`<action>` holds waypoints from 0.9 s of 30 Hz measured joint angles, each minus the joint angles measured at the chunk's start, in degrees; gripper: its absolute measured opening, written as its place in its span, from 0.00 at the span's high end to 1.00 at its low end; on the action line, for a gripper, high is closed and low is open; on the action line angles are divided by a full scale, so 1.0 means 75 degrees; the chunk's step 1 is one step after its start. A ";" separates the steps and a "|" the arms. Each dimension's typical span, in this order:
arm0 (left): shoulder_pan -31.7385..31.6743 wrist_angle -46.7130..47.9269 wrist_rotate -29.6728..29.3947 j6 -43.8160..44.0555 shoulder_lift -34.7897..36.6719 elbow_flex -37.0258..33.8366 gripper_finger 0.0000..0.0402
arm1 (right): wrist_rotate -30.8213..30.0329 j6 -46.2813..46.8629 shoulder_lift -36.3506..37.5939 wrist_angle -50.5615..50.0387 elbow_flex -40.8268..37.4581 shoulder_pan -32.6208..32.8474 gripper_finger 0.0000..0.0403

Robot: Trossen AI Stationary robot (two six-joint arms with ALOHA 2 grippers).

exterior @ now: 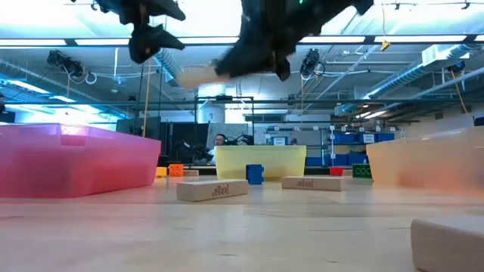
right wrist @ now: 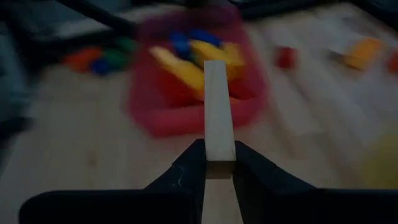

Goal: Sort blocks by size
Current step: Put the wooden block into the yellow bin

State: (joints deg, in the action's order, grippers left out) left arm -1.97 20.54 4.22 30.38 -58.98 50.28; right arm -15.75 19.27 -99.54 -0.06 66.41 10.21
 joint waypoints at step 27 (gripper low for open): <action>-0.0654 0.0667 -0.1315 -0.2316 0.0690 -0.0006 0.40 | 0.2852 -0.0485 0.0163 -0.1067 -0.0498 -0.5178 0.77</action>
State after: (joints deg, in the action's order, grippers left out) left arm -6.87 25.54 -5.64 13.02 -53.80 50.24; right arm 5.64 15.64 -98.32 -8.06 62.68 -28.62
